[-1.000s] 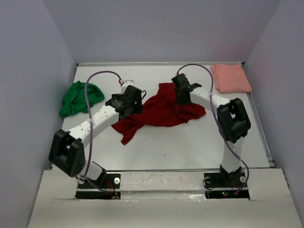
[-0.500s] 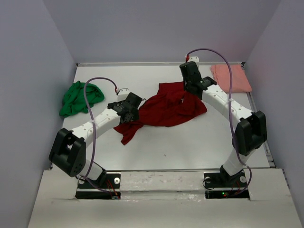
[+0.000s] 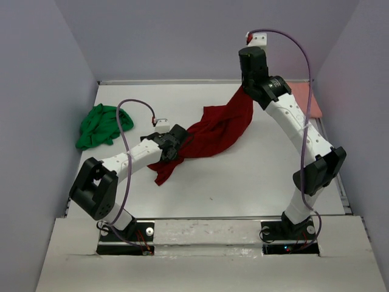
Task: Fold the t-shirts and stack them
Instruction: Flatten the tshirt out
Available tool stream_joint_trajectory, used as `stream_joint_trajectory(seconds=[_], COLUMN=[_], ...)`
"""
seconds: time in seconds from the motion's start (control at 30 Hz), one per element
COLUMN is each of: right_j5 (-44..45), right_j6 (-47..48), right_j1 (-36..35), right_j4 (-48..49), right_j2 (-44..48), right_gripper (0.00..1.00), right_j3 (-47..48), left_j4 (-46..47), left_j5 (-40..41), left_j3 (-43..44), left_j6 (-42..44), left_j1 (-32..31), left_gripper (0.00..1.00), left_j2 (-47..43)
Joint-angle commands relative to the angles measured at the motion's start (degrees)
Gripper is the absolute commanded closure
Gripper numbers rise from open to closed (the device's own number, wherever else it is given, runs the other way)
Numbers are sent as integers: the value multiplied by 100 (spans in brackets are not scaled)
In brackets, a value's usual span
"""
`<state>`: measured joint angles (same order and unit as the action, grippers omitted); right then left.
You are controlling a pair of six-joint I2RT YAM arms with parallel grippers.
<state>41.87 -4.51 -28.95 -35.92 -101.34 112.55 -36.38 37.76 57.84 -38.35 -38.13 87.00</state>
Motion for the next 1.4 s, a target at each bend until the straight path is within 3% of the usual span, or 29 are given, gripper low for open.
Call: stream_joint_trajectory(seconds=[0.0,0.23,0.33,0.37,0.4,0.6,0.87,0.93,1.03,1.13,1.37], right_j5=[586,568,436,367,314,191,85,76,-3,-100,-187], right_j6=[592,557,478,469,469,249,170,188,153,65,-32], right_j1=[82,135,135,135,135,135,135,135,135,135,135], right_j4=[-126,-213,-240,-257,-266,-345,-354,-363,-354,-424,-460], right_j2=[-97,70,132,132,141,220,255,246,272,264,308], right_gripper=[100,100,100,100,100,100,100,100,100,100,100], right_j3=[706,567,399,373,329,144,74,56,30,30,-102], left_j4=[-229,-142,509,962,1184,2152,2354,2320,1900,1382,1081], left_j5=[662,568,-757,-1570,-1918,-4210,-4953,-4910,-4174,-2717,-2000], left_j3=[139,649,658,493,395,-27,-168,-317,-423,-388,-643], left_j6=[-261,221,722,880,908,847,619,513,477,521,337], left_j1=[16,586,1053,1419,1788,2652,2908,2908,2934,2943,2987], left_gripper=[1,1,1,1,1,4,6,6,6,6,6], left_j2=[-114,167,177,107,37,115,54,-43,-236,-254,-641])
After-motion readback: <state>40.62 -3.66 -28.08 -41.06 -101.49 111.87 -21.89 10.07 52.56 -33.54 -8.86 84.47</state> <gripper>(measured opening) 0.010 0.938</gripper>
